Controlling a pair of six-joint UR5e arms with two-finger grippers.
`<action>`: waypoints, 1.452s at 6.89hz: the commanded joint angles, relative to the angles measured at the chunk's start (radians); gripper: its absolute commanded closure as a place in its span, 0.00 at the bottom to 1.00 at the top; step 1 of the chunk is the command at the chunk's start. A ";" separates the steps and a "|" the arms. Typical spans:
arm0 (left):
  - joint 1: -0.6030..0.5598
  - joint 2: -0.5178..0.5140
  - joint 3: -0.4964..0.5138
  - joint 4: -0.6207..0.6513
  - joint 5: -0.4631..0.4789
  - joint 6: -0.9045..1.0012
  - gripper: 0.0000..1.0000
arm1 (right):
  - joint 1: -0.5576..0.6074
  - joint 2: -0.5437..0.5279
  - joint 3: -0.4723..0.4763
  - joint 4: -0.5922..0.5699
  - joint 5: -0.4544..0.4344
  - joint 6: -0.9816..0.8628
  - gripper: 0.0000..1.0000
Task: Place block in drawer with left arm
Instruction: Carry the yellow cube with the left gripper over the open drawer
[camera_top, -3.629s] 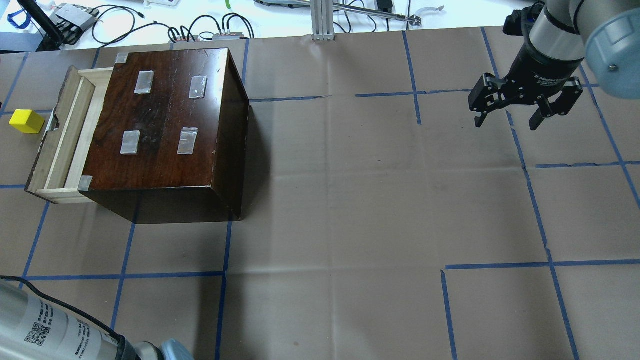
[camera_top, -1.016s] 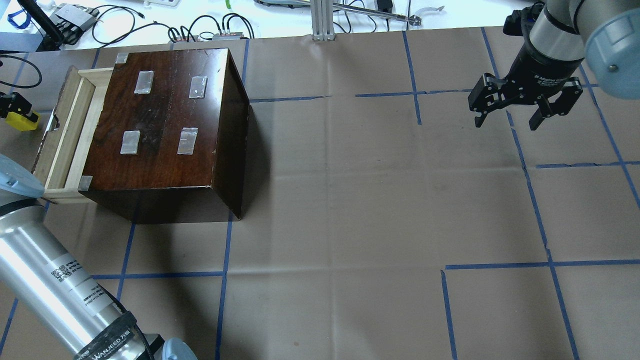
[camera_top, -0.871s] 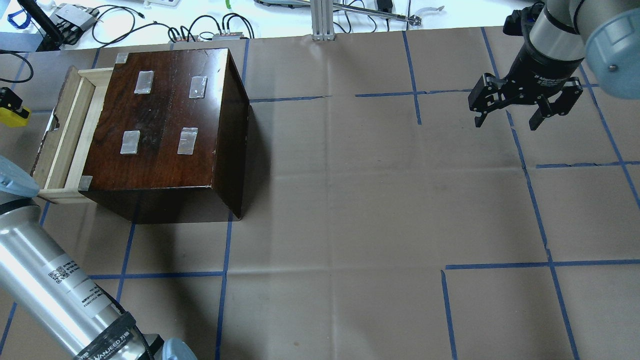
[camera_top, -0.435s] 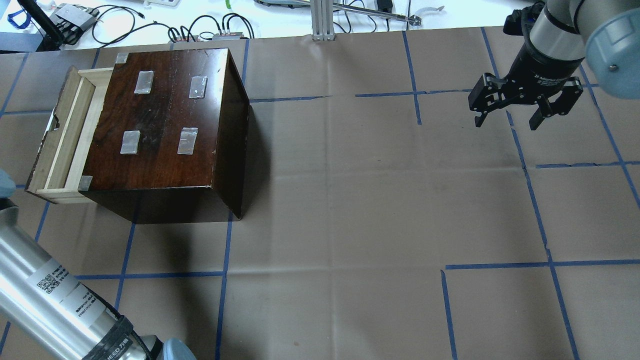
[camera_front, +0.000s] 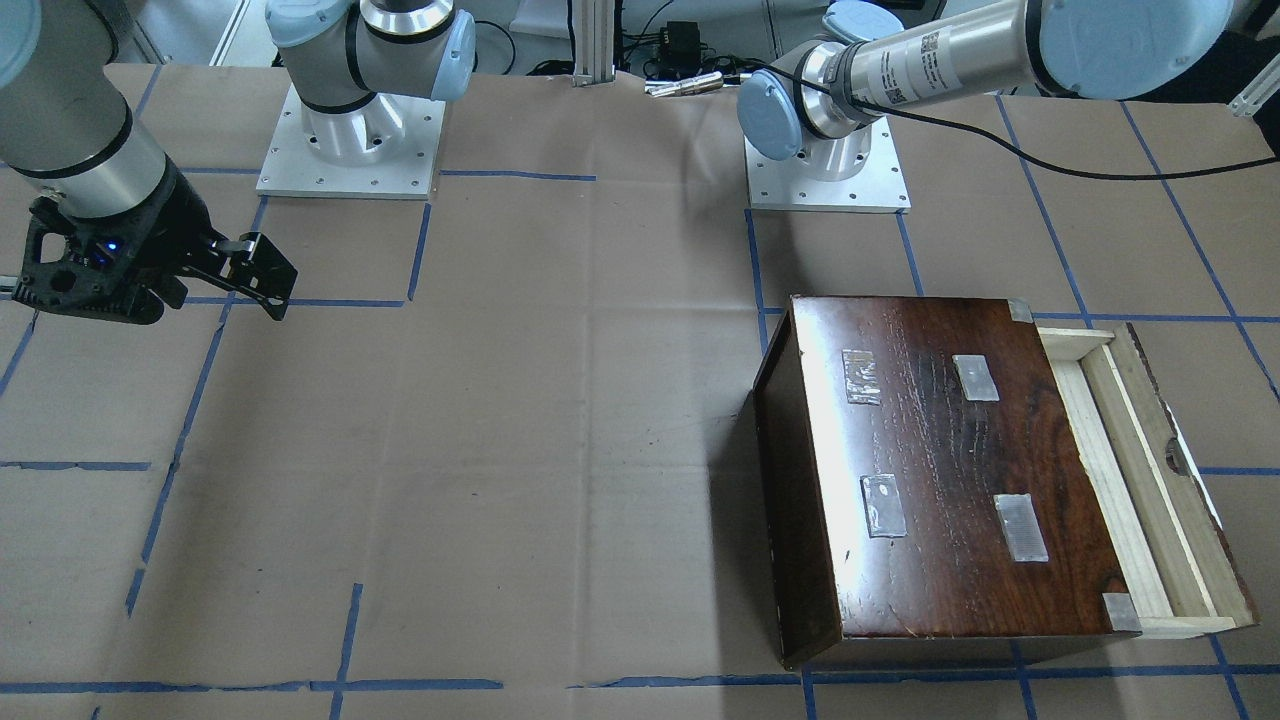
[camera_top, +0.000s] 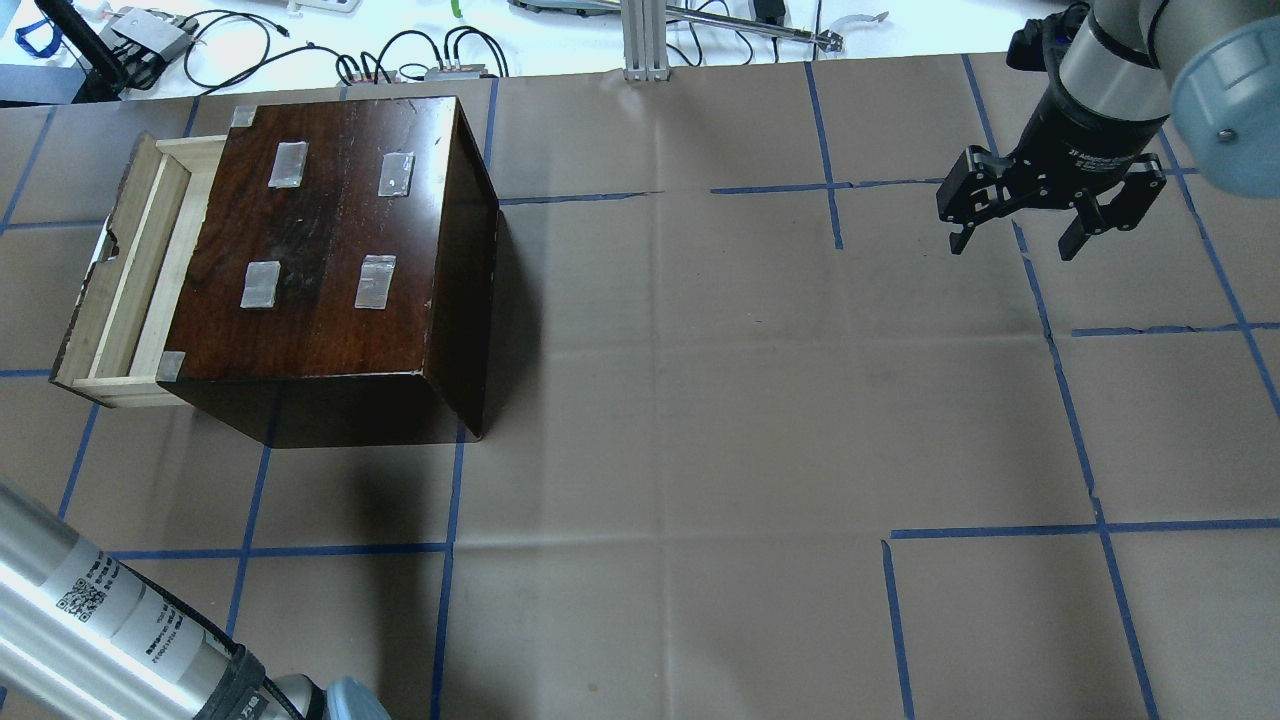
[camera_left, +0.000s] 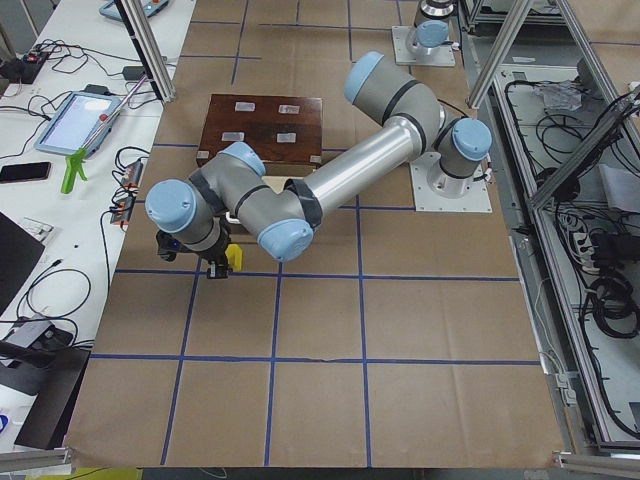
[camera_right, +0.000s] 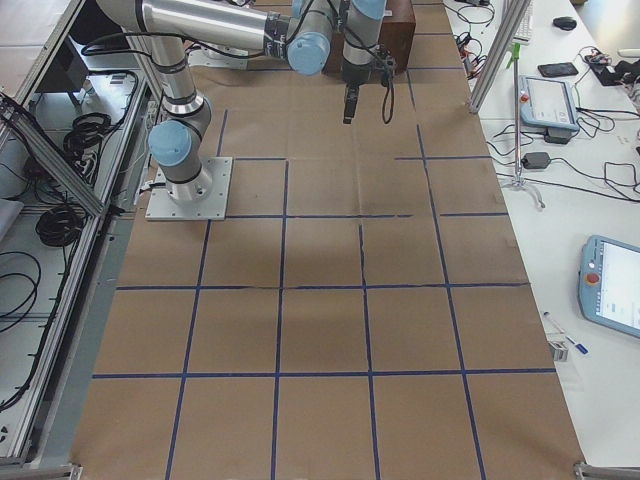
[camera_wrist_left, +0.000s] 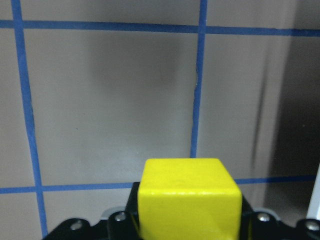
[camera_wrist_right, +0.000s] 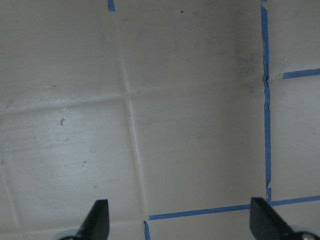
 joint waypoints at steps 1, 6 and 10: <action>-0.034 0.177 -0.261 0.093 -0.007 -0.074 0.72 | 0.000 0.000 0.001 0.000 0.000 -0.001 0.00; -0.199 0.498 -0.756 0.427 -0.003 -0.306 0.72 | 0.000 0.000 0.001 0.000 0.000 0.000 0.00; -0.243 0.513 -0.769 0.427 0.002 -0.381 0.72 | 0.000 0.001 0.001 0.000 0.000 -0.001 0.00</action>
